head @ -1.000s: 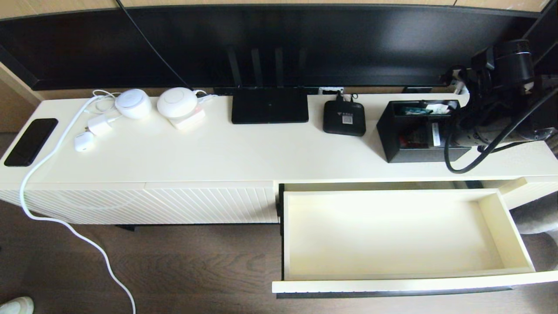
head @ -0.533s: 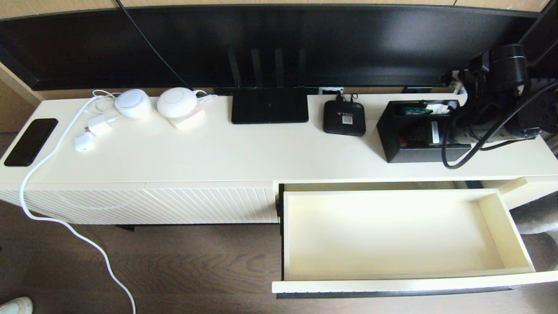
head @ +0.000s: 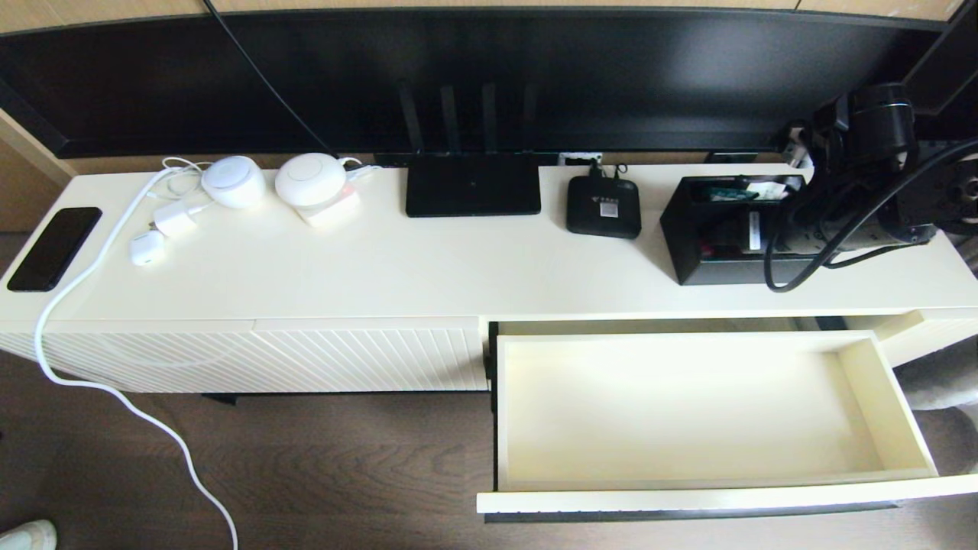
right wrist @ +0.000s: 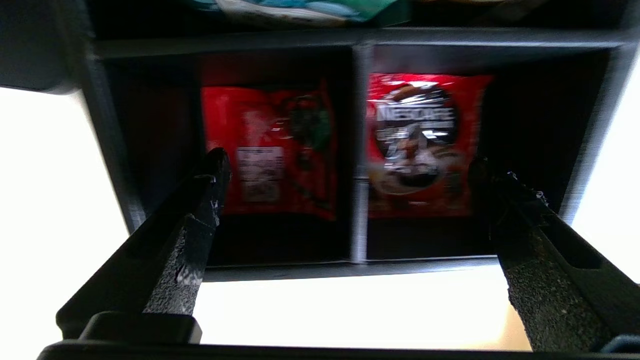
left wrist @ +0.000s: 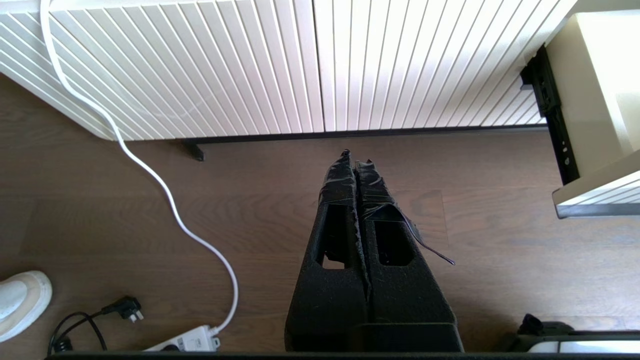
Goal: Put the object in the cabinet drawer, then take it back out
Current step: Put the storage box in the drawer
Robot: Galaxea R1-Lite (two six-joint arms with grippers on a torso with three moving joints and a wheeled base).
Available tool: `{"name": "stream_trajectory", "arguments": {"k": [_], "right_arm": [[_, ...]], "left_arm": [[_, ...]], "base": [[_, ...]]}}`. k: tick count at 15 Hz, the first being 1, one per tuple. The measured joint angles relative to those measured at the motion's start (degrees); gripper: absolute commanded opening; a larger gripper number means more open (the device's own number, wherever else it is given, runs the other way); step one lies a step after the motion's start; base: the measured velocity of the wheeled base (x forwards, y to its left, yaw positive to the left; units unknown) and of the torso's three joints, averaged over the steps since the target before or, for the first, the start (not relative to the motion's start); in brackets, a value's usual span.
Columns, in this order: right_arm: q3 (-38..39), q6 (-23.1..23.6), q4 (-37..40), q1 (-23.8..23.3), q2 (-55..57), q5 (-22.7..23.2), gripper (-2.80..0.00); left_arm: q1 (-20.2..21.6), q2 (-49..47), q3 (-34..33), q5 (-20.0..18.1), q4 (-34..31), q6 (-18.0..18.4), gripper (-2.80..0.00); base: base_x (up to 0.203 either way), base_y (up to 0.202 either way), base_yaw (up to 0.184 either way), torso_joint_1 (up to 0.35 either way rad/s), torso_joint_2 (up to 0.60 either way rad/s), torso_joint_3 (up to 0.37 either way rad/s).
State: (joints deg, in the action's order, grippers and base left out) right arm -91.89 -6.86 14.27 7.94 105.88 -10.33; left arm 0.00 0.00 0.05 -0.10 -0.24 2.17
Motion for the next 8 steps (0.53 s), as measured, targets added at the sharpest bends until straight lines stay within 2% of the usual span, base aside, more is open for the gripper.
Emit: {"name": "stream_trajectory", "arguments": {"k": [8], "right_arm": [[0.6, -0.1, -0.2, -1.9, 1.0, 1.6, 0.0]], "left_arm": [[0.0, 0.0, 0.0, 0.0, 0.0, 0.0, -2.8]], "base": [[0.0, 0.0, 0.0, 0.0, 0.0, 0.0]]}}
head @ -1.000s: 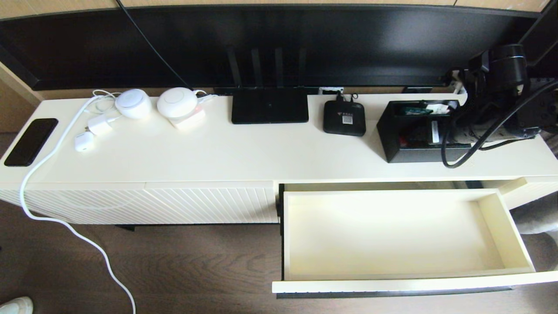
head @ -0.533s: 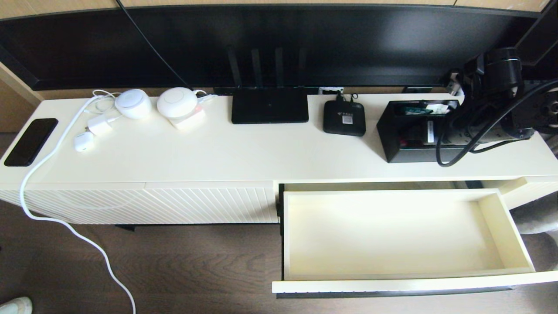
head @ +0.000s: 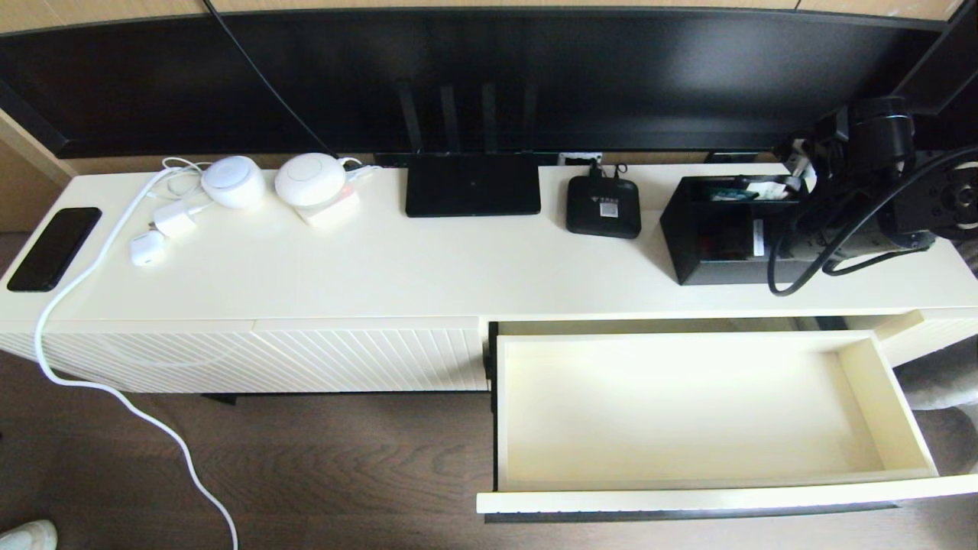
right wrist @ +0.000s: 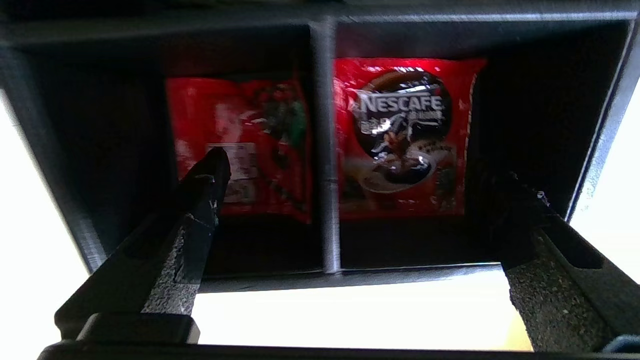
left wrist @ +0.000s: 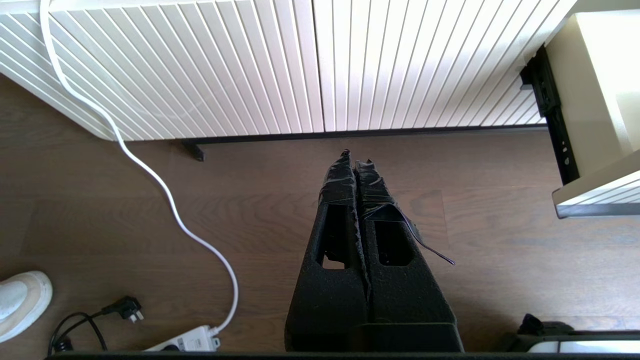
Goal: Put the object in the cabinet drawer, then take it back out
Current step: Put the storage box in the drawer
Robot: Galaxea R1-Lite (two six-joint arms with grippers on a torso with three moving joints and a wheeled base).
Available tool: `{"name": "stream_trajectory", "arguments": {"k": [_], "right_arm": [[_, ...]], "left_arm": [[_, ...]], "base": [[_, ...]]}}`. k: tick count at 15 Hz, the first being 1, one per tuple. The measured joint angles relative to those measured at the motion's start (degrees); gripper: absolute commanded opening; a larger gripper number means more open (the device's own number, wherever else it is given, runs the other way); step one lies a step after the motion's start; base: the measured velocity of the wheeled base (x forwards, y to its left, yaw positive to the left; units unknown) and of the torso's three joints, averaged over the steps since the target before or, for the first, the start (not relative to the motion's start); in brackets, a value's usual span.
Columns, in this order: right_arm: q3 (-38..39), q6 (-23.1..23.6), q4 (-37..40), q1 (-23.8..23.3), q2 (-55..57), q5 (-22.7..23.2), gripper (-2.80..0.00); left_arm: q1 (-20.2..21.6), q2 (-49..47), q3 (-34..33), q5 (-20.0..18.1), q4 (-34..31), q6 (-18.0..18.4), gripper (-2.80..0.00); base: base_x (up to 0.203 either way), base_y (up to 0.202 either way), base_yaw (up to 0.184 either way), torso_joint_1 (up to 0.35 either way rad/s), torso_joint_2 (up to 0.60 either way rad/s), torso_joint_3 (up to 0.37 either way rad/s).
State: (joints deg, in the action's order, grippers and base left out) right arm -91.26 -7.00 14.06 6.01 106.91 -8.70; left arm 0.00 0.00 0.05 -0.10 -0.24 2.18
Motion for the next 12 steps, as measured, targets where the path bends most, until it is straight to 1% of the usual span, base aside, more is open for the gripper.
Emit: {"name": "stream_trajectory", "arguments": {"k": [8, 9, 12], "right_arm": [[0.2, -0.5, 0.0, 0.0, 0.3, 0.1, 0.0], [0.2, -0.6, 0.0, 0.0, 0.3, 0.1, -2.8], [0.1, -0.5, -0.1, 0.2, 0.5, 0.1, -2.8]], "left_arm": [[0.0, 0.0, 0.0, 0.0, 0.0, 0.0, -2.8], [0.0, 0.0, 0.0, 0.0, 0.0, 0.0, -2.8], [0.0, 0.0, 0.0, 0.0, 0.0, 0.0, -2.8]], "base": [[0.0, 0.0, 0.0, 0.0, 0.0, 0.0], [0.0, 0.0, 0.0, 0.0, 0.0, 0.0], [0.0, 0.0, 0.0, 0.0, 0.0, 0.0]]}}
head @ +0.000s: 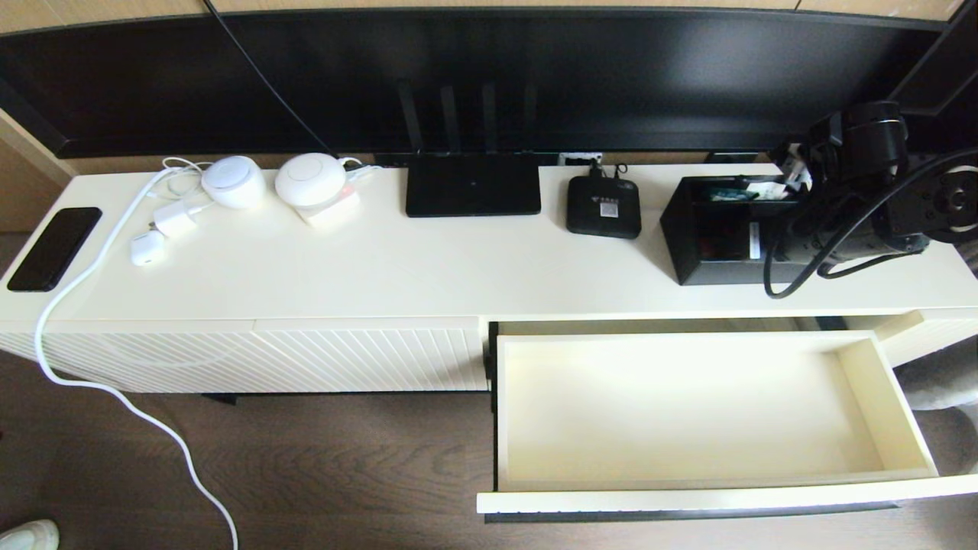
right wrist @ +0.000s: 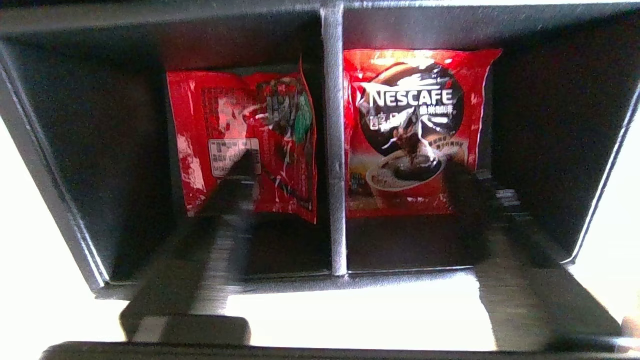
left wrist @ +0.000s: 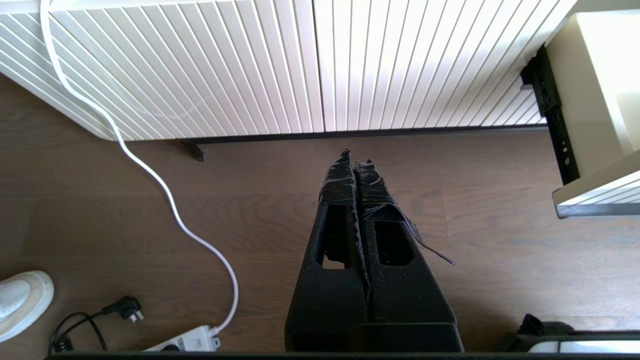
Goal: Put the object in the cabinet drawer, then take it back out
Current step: Put the storage box in the drawer
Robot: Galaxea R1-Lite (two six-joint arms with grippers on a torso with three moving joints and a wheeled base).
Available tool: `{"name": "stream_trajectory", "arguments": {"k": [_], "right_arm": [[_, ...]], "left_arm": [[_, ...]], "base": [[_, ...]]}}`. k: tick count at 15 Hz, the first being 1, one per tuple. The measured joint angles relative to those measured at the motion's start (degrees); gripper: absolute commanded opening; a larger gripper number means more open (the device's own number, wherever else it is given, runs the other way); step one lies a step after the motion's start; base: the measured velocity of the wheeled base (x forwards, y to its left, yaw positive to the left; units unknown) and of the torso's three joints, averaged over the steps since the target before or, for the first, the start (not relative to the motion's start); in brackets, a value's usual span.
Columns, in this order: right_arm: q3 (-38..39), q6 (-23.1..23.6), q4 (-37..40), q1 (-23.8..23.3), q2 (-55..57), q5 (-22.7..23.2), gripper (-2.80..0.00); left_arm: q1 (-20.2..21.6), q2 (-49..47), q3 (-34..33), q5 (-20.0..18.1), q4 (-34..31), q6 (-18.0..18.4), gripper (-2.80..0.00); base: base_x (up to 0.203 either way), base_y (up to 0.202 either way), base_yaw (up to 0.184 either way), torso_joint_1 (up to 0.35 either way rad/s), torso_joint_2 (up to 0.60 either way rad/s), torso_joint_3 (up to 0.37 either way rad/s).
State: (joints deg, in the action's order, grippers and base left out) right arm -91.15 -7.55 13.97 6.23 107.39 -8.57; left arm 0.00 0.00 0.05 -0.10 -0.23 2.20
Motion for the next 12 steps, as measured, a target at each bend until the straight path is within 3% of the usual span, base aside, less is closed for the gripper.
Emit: {"name": "stream_trajectory", "arguments": {"k": [12], "right_arm": [[1.0, 0.0, -0.8, 0.5, -0.2, 0.0, -2.8]], "left_arm": [[0.0, 0.0, 0.0, 0.0, 0.0, 0.0, -2.8]], "base": [[0.0, 0.0, 0.0, 0.0, 0.0, 0.0]]}}
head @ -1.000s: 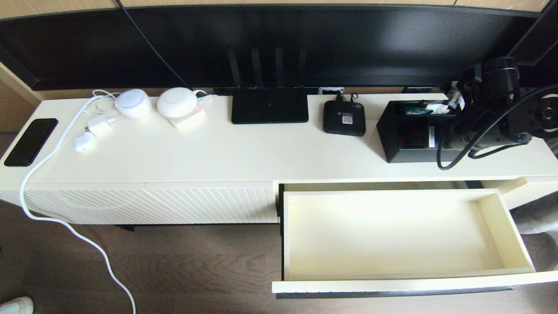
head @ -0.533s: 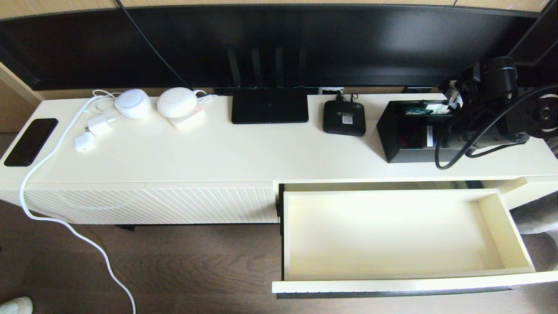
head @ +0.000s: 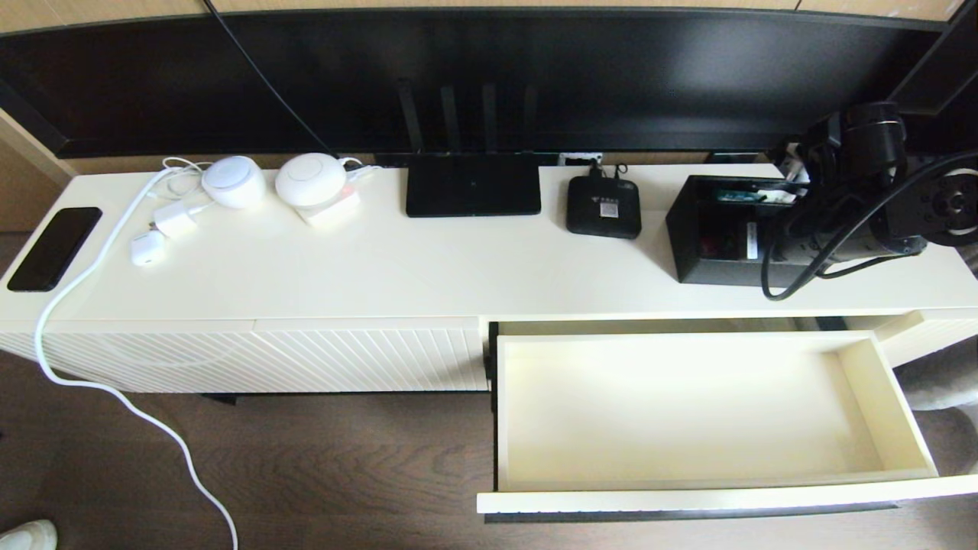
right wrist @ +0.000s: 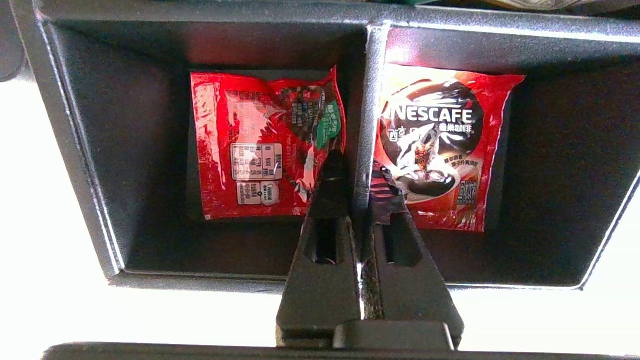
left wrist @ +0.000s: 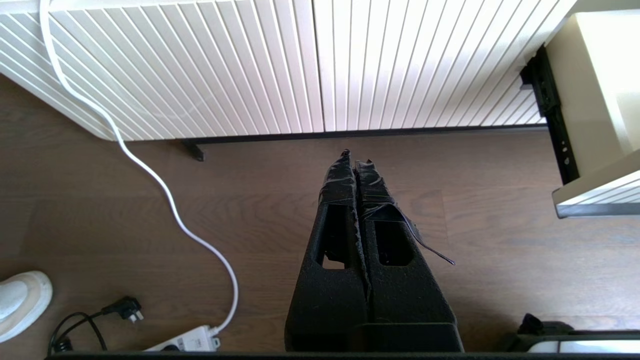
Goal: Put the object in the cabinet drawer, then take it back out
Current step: Put the storage box in the drawer
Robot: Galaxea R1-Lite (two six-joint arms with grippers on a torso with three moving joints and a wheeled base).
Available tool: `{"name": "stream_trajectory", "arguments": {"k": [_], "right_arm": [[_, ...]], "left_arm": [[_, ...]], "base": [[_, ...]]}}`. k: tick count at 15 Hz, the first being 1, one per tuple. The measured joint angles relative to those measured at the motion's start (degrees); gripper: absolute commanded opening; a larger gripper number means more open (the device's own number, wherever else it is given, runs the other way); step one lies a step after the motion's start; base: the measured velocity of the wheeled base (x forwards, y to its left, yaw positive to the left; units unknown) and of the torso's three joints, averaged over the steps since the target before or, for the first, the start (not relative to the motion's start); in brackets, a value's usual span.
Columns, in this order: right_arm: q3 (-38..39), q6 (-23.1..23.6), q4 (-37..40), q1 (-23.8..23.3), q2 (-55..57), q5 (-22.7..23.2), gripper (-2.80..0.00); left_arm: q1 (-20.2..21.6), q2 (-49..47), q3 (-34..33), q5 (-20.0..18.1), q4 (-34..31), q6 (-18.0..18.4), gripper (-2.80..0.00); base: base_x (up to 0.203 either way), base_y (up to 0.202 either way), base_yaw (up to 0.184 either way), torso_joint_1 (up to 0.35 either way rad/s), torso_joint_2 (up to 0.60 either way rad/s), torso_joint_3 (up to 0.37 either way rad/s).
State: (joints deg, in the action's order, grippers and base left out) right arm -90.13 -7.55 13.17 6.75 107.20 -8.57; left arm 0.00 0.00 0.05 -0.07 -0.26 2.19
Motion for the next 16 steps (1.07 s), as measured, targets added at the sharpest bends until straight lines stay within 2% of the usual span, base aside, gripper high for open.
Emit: {"name": "stream_trajectory", "arguments": {"k": [5, 8, 16], "right_arm": [[0.9, 0.4, 1.0, 1.2, -3.0, 0.1, -2.8], [4.4, 0.6, 1.1, 2.1, -7.1, 0.0, -2.8], [26.9, 0.0, 0.3, 5.6, -22.1, -0.8, -2.8]], "left_arm": [[0.0, 0.0, 0.0, 0.0, 0.0, 0.0, -2.8], [0.0, 0.0, 0.0, 0.0, 0.0, 0.0, -2.8], [0.0, 0.0, 0.0, 0.0, 0.0, 0.0, -2.8]], "base": [[0.0, 0.0, 0.0, 0.0, 0.0, 0.0], [0.0, 0.0, 0.0, 0.0, 0.0, 0.0], [0.0, 0.0, 0.0, 0.0, 0.0, 0.0]]}}
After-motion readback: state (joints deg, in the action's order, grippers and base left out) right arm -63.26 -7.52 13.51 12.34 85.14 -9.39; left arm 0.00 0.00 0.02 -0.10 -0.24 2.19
